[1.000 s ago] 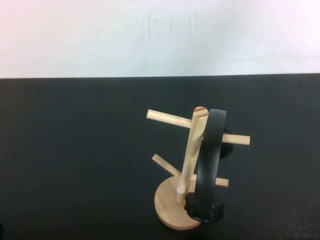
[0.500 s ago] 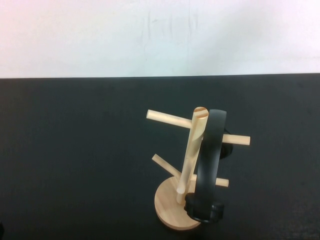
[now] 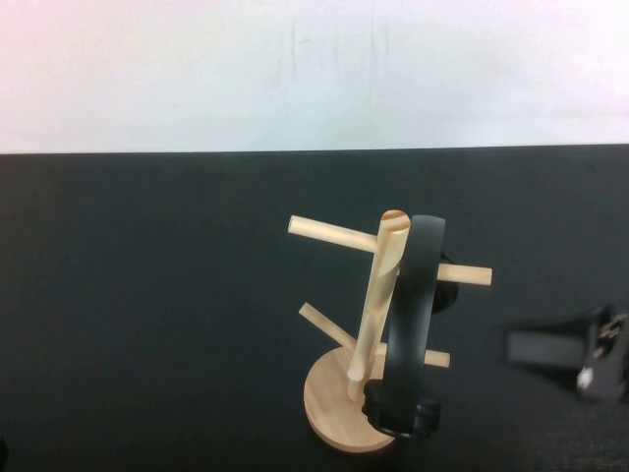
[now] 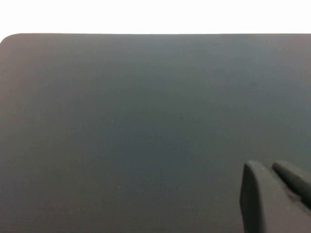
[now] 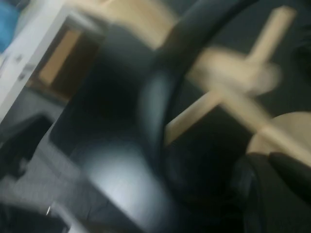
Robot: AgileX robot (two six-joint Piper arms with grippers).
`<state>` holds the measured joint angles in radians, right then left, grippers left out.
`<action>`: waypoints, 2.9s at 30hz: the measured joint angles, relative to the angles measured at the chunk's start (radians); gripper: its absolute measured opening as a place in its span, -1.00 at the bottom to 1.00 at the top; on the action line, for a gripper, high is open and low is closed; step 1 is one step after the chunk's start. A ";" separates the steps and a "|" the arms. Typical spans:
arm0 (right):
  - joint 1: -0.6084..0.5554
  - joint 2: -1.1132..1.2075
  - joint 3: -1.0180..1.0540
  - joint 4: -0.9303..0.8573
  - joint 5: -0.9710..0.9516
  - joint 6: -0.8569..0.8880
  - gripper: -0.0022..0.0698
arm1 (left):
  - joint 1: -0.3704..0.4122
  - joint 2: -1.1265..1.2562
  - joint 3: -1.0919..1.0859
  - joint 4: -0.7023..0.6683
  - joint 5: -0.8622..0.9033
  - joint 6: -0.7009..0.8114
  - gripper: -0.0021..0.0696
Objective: Take out the headphones from the headphone stand
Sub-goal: Pick up the headphones from the headphone stand
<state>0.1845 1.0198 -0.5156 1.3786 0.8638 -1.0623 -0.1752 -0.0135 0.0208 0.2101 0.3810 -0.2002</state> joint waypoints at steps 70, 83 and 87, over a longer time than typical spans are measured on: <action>0.199 0.204 -0.059 0.225 -0.064 -0.183 0.35 | 0.000 0.000 0.000 0.000 0.000 0.000 -0.94; 0.217 0.271 -0.059 0.288 0.006 -0.232 0.36 | 0.000 0.000 0.000 0.000 0.000 0.000 -0.94; 0.274 0.315 -0.059 0.298 -0.002 -0.257 0.35 | 0.000 0.000 0.000 0.000 0.000 0.000 -0.94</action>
<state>0.4588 1.3344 -0.5744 1.6770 0.8620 -1.3195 -0.1752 -0.0135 0.0208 0.2101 0.3810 -0.2002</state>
